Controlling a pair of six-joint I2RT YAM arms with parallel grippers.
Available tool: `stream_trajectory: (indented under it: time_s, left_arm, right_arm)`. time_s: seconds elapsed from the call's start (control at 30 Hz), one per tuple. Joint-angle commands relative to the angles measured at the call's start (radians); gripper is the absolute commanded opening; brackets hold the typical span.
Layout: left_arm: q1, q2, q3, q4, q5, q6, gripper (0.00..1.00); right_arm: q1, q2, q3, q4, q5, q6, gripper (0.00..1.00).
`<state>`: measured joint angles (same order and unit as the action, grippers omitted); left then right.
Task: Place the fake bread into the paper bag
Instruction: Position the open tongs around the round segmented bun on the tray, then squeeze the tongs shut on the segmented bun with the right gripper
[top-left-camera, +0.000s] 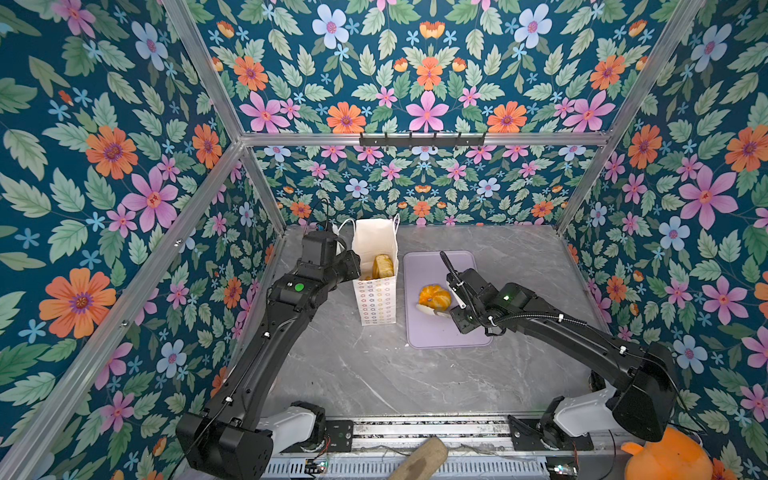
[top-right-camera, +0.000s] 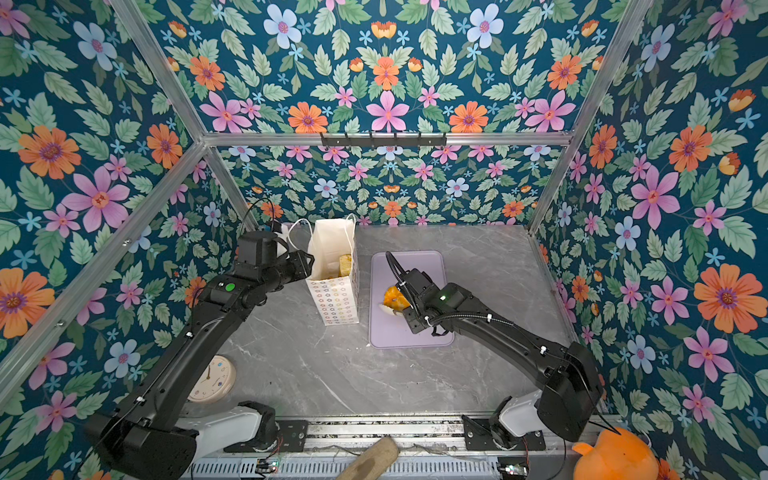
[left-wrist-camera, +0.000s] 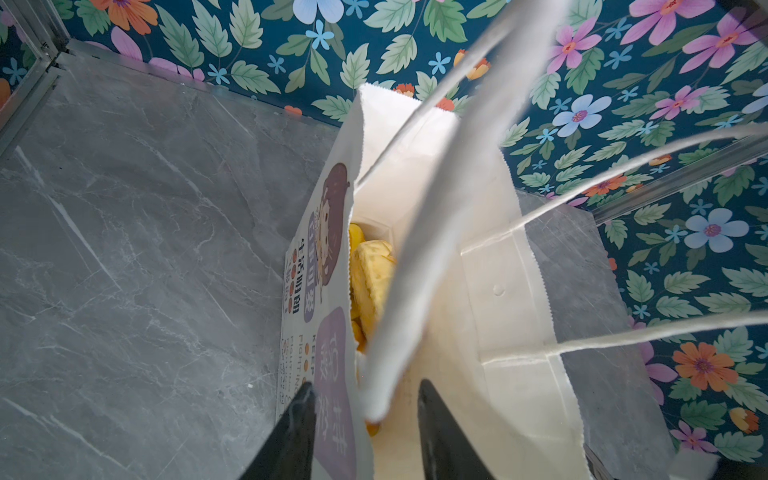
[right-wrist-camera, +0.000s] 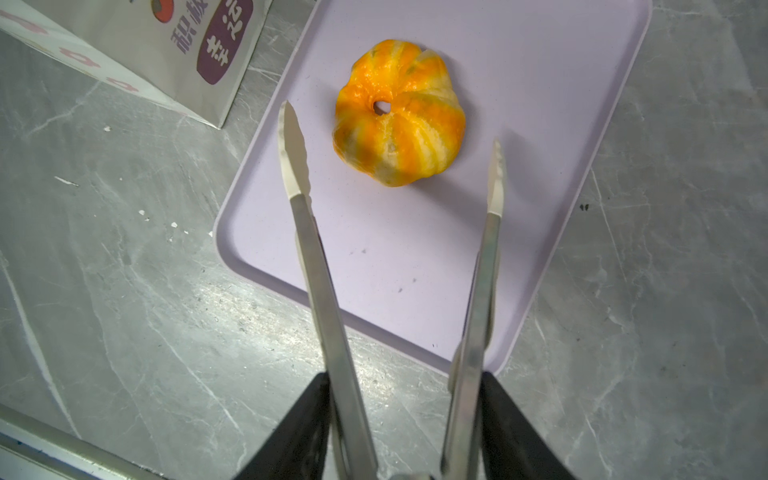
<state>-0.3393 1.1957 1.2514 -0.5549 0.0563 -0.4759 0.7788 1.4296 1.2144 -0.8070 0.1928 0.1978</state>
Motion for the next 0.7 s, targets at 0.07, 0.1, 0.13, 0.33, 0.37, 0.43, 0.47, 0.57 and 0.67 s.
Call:
stream_trajectory:
  time_s: [0.07, 0.1, 0.13, 0.33, 0.37, 0.43, 0.47, 0.57, 0.67]
  left_arm:
    - [0.002, 0.004, -0.002, 0.005, -0.004, 0.006, 0.42]
    - [0.001, 0.003, -0.003, 0.005, -0.004, 0.007, 0.42]
    - [0.002, 0.002, -0.004, 0.004, -0.004, 0.008, 0.42]
    - [0.001, 0.002, -0.012, 0.010, -0.004, 0.008, 0.42]
    - [0.001, 0.004, -0.012, 0.013, -0.004, 0.007, 0.42]
    - [0.002, 0.005, -0.013, 0.013, -0.003, 0.005, 0.42]
    - [0.002, 0.005, -0.014, 0.012, -0.001, 0.005, 0.42]
    - [0.002, 0.002, -0.016, 0.012, -0.002, 0.005, 0.42]
    - [0.002, 0.000, -0.017, 0.012, -0.006, 0.005, 0.42]
  right_arm:
    - [0.001, 0.028, 0.019, 0.034, 0.021, -0.025, 0.55]
    - [0.001, 0.032, 0.018, 0.037, 0.021, -0.028, 0.55]
    - [0.000, 0.036, 0.017, 0.040, 0.021, -0.030, 0.55]
    - [0.000, 0.064, 0.020, 0.052, 0.035, -0.047, 0.55]
    - [0.000, 0.070, 0.023, 0.052, 0.039, -0.049, 0.55]
    - [0.001, 0.084, 0.027, 0.052, 0.040, -0.049, 0.54]
    - [0.001, 0.090, 0.030, 0.050, 0.043, -0.048, 0.54]
    - [0.000, 0.109, 0.039, 0.039, 0.055, -0.046, 0.53]
    - [0.000, 0.122, 0.045, 0.037, 0.063, -0.044, 0.52]
